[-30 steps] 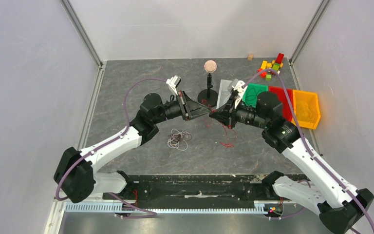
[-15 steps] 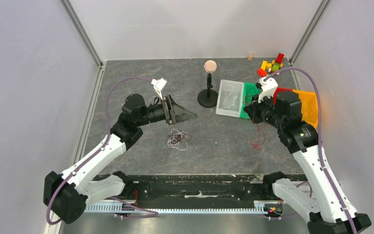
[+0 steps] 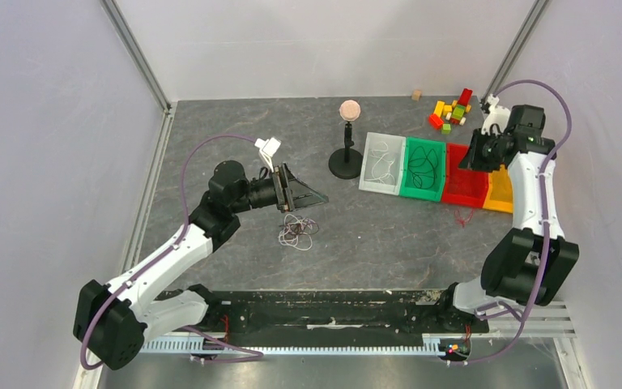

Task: Untangle the cables

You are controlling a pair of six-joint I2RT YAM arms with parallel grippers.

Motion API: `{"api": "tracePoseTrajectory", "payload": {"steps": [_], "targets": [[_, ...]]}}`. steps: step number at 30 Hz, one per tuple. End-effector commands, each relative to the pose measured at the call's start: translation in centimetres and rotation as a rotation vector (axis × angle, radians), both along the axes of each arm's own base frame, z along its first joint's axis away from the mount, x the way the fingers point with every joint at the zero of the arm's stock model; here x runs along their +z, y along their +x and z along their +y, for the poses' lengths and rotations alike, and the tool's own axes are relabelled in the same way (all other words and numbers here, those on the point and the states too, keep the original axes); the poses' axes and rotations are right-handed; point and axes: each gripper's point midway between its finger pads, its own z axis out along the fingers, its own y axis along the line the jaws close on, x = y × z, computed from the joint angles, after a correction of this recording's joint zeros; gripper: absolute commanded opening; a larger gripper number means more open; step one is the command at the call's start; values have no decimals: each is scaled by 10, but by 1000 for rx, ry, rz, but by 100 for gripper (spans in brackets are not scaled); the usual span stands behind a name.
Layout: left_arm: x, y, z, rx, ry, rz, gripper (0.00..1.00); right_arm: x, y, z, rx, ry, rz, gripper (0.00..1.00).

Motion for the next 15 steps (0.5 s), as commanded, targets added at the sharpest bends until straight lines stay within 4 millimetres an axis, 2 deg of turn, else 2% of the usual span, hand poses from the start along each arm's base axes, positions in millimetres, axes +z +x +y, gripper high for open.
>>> {"api": "tracePoseTrajectory", "payload": {"steps": [1, 3, 7, 10, 15], "targets": [[5, -1, -2, -22, -24, -67, 72, 62, 51, 4, 134, -7, -307, 0], [5, -1, -2, -21, -26, -69, 72, 82, 69, 1, 145, -17, -408, 0], [7, -1, -1, -18, -27, -83, 72, 112, 90, -4, 202, -84, -573, 0], [5, -1, -1, -17, -23, -86, 72, 124, 100, -7, 252, -168, -691, 0], [1, -1, -1, -17, -19, -75, 72, 125, 116, -14, 297, -271, -809, 0]]}}
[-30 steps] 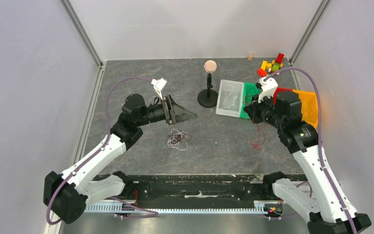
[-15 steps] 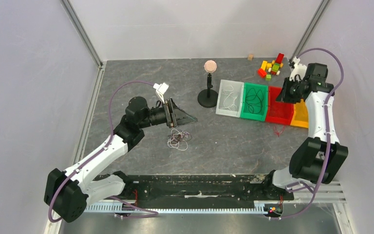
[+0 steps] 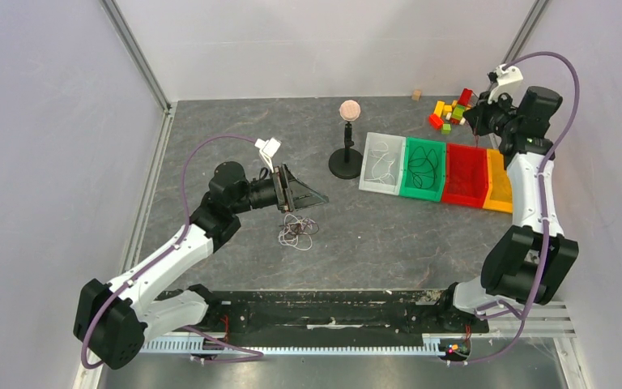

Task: Untangle the cables

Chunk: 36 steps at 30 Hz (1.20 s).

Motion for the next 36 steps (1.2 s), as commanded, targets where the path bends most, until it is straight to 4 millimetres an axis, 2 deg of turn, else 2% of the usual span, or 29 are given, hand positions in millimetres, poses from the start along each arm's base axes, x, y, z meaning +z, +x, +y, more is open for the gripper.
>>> {"api": "tracePoseTrajectory", "payload": {"steps": [1, 2, 4, 8, 10, 11, 16, 20, 22, 28, 36], "targets": [[4, -2, 0, -17, -12, -67, 72, 33, 22, -8, 53, -149, -244, 0], [2, -1, 0, -14, -9, -64, 72, 37, 25, -9, 61, -176, -281, 0], [1, 0, 0, -9, -7, -63, 72, 29, 27, -10, 66, -220, -327, 0], [-1, 2, -1, -8, -5, -63, 72, 18, 14, -13, 50, -330, -469, 0], [-2, 2, -1, -7, -5, -59, 72, 8, 5, -11, 56, -359, -494, 0], [-2, 2, 0, -6, -5, -59, 72, -4, -1, -8, 72, -361, -487, 0], [-5, 2, 1, -1, -4, -44, 72, -38, -28, -1, 71, -388, -531, 0], [-4, 2, 2, 5, -5, -41, 72, -66, -45, 0, 80, -348, -468, 0], [-5, 1, 4, 12, -1, -42, 72, -72, -52, -3, 73, -318, -428, 0], [-10, 1, 5, 19, 0, -29, 72, -110, -71, -10, 105, -216, -236, 0], [-12, 2, 6, 18, 4, -22, 72, -161, -80, -22, 131, -116, 29, 0]]}}
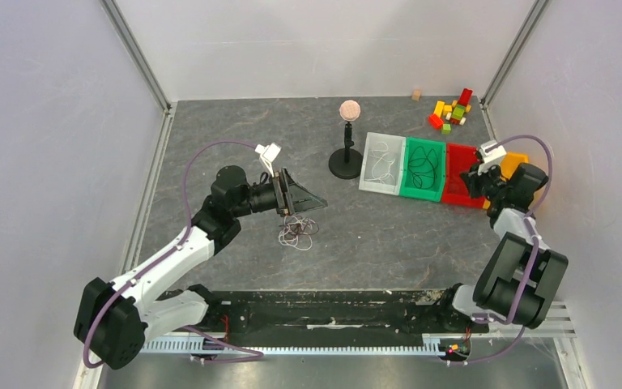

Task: Untangle the cables

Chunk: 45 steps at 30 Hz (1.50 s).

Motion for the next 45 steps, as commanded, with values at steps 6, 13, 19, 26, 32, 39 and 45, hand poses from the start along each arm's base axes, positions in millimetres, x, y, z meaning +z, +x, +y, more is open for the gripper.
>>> {"api": "tracePoseTrajectory", "payload": {"steps": [6, 13, 19, 26, 32, 39, 45], "targets": [[5, 3, 4, 11, -14, -43, 72, -18, 23, -20, -25, 106, 197, 0], [0, 7, 3, 11, -9, -22, 72, -19, 68, -47, -122, 81, 261, 0], [-2, 10, 3, 10, -8, -13, 72, -35, 96, -40, -106, 24, 353, 0], [-6, 12, 7, 18, -3, 6, 72, -71, 82, -39, -51, -93, 455, 0], [-7, 12, 8, 15, -2, 8, 72, -91, 53, -31, 18, -131, 513, 0], [-6, 14, 6, 9, -6, 5, 72, -94, 64, -34, 44, -139, 562, 9], [-10, 15, 11, 25, 41, -4, 78, -45, 69, -31, 48, -143, 492, 40]]}}
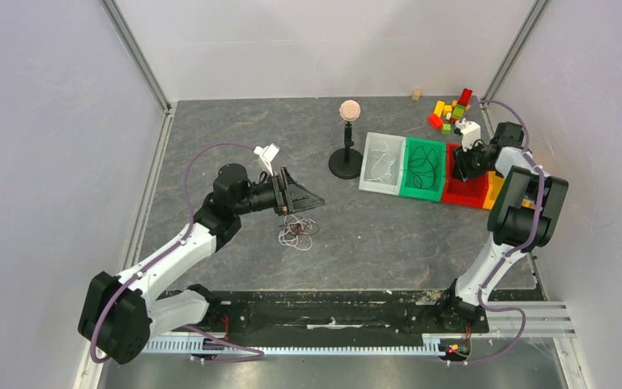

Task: Untangle the cables

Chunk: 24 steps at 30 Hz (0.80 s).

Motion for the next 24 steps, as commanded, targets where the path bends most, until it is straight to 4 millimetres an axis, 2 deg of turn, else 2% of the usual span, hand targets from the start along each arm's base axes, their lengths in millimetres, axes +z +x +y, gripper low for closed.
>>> {"api": "tracePoseTrajectory", "payload": {"steps": [1, 7, 11, 13, 15, 17, 21, 22, 24], "targets": [[7, 0, 5, -5, 19, -56, 78, 61, 11, -1, 23, -36, -106, 44], [-6, 7, 26, 34, 135, -75, 79, 98, -7, -3, 18, -89, -113, 61], [-27, 14, 57, -6, 399, -162, 82, 119, -30, 0, 18, -114, -82, 83], [-48, 8, 74, -101, 568, -237, 82, 140, -45, 17, 35, -69, -67, 90], [-68, 6, 93, -196, 718, -344, 82, 158, -56, 51, 74, -3, -69, 91], [-87, 8, 107, -241, 820, -402, 82, 166, -69, 98, 140, 71, -90, 91], [-109, -3, 99, -315, 765, -331, 77, 161, -91, 197, 272, 208, -126, 91], [-114, 0, 96, -300, 756, -297, 75, 157, -99, 227, 333, 249, -127, 91], [-122, 6, 93, -263, 747, -229, 74, 149, -114, 271, 406, 304, -112, 91]]}}
